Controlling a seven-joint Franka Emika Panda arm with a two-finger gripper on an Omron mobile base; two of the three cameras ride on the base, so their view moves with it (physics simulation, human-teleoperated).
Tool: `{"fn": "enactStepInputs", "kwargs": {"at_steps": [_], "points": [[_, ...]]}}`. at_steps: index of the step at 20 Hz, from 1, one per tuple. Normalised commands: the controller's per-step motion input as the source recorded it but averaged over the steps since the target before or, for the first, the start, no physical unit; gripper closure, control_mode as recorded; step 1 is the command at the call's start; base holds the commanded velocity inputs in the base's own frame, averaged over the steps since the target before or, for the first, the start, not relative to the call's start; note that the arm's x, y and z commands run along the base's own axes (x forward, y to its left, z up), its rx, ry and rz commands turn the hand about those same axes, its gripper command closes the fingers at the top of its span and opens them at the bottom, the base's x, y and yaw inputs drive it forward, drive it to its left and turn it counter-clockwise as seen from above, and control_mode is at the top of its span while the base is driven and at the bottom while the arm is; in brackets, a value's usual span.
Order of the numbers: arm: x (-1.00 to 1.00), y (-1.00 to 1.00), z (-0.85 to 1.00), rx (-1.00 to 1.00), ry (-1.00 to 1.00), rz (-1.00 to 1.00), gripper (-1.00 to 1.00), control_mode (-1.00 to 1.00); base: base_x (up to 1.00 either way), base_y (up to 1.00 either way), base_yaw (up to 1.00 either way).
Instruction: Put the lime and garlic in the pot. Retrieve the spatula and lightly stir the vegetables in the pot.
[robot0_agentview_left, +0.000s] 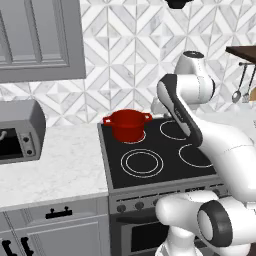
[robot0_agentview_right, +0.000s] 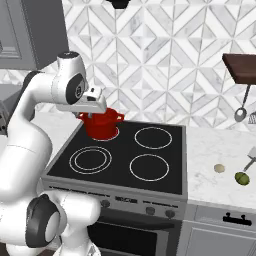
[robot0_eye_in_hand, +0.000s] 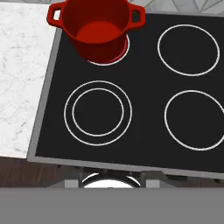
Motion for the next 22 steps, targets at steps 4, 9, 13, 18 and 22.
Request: {"fn": "enactStepInputs", "kwargs": {"at_steps": [4, 9, 13, 18, 22], "points": [[0.00, -0.22, 0.00, 0.00, -0.01, 0.00, -1.00, 1.00, -0.14, -0.50, 0.00], [0.00, 0.00, 0.00, 0.00, 0.00, 0.00, -1.00, 1.00, -0.54, -1.00, 0.00], [0.00, 0.00, 0.00, 0.00, 0.00, 0.00, -1.00, 1.00, -0.58, -1.00, 0.00], [0.00, 0.00, 0.00, 0.00, 0.00, 0.00, -1.00, 1.00, -0.35, -1.00, 0.00], [0.00, 0.00, 0.00, 0.00, 0.00, 0.00, -1.00, 1.00, -0.02, -0.94, 0.00]]}}
